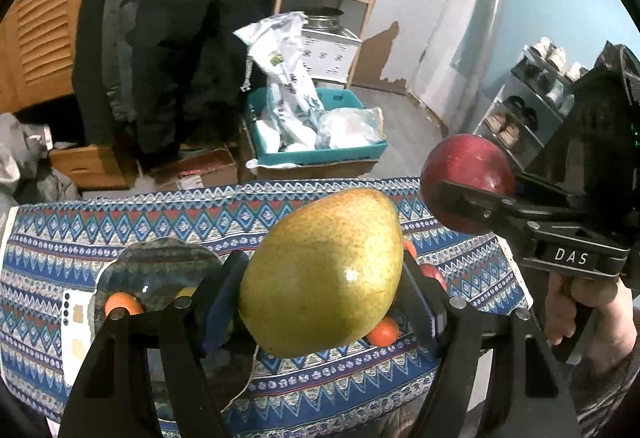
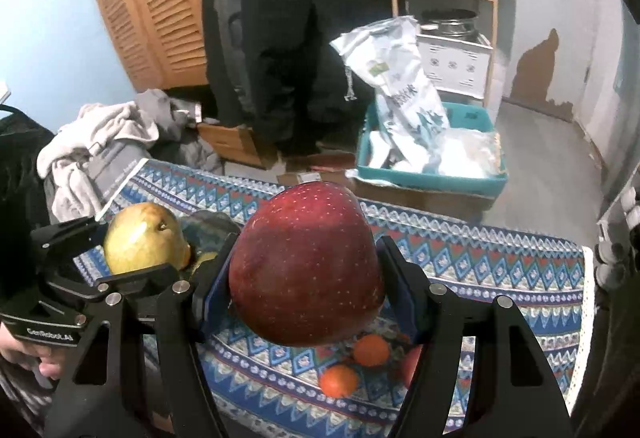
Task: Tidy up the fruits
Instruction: 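Carry the mango and red apple over the glass bowl with both tools, then lower the mango and apple into the bowl and open both tools, then move both tools back toward the loose oranges and red apple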
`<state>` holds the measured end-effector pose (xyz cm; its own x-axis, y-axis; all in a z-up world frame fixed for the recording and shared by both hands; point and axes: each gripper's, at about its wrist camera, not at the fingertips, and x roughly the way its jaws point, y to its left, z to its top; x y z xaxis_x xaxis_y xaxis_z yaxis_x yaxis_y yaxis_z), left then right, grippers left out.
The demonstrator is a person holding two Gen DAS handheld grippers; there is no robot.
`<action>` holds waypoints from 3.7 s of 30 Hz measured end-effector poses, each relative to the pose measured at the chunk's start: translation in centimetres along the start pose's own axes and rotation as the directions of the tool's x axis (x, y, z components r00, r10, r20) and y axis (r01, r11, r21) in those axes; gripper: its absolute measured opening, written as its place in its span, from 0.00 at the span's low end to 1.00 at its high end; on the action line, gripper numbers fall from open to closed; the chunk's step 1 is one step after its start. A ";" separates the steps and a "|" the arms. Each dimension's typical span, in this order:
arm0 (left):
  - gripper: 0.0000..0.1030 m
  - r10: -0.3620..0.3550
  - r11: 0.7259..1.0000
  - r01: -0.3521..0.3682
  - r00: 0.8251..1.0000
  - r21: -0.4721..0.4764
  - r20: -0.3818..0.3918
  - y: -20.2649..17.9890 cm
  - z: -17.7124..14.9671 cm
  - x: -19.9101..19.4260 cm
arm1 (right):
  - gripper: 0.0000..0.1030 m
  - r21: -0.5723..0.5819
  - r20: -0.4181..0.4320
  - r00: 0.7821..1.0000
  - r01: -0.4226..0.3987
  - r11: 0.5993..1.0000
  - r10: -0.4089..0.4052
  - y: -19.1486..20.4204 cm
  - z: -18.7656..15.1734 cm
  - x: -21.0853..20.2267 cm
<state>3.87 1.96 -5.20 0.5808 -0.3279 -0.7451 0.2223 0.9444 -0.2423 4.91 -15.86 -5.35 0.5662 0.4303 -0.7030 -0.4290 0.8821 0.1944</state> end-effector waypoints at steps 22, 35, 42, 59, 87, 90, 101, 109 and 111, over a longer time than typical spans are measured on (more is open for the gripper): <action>0.73 0.113 0.978 -0.112 0.994 -0.176 -0.005 10.4 -3.1 -2.2 | 0.65 -0.069 -0.092 0.990 -0.118 0.991 0.111 8.7 2.9 7.4; 0.73 0.188 0.943 -0.202 0.979 -0.263 -0.078 16.3 -6.4 -1.4 | 0.65 -0.090 -0.184 0.968 -0.187 0.978 0.169 13.7 3.0 13.7; 0.73 0.216 0.927 -0.248 0.966 -0.281 -0.142 18.2 -8.4 0.3 | 0.65 -0.077 -0.258 0.950 -0.199 0.977 0.174 15.2 2.1 17.6; 0.73 0.232 0.883 -0.322 0.932 -0.342 -0.278 21.4 -11.6 4.1 | 0.66 -0.093 -0.394 0.906 -0.208 0.974 0.156 17.9 -1.2 23.9; 0.73 0.256 0.878 -0.350 0.920 -0.326 -0.298 21.4 -11.6 5.3 | 0.70 -0.001 -0.428 0.882 -0.218 0.976 0.197 16.4 -2.5 25.7; 0.73 0.255 0.877 -0.349 0.920 -0.330 -0.297 21.4 -11.5 5.1 | 0.70 0.010 -0.417 0.887 -0.214 0.977 0.198 15.9 -2.2 25.3; 0.73 0.254 0.885 -0.328 0.935 -0.329 -0.247 20.2 -10.3 3.5 | 0.70 0.004 -0.339 0.921 -0.203 0.979 0.192 15.1 -0.3 21.3; 0.73 0.244 0.896 -0.300 0.949 -0.327 -0.201 18.6 -9.1 1.9 | 0.70 -0.045 -0.291 0.946 -0.165 0.985 0.145 14.3 0.3 17.5; 0.73 0.240 0.902 -0.292 0.952 -0.319 -0.191 18.0 -8.7 1.5 | 0.70 -0.055 -0.282 0.950 -0.155 0.986 0.134 14.0 0.4 16.6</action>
<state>1.95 18.69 -16.11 0.4568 -0.0805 -0.8859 -0.2190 0.9551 -0.1997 8.57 3.70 -14.06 0.2823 0.4728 -0.8347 -0.5499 0.7927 0.2630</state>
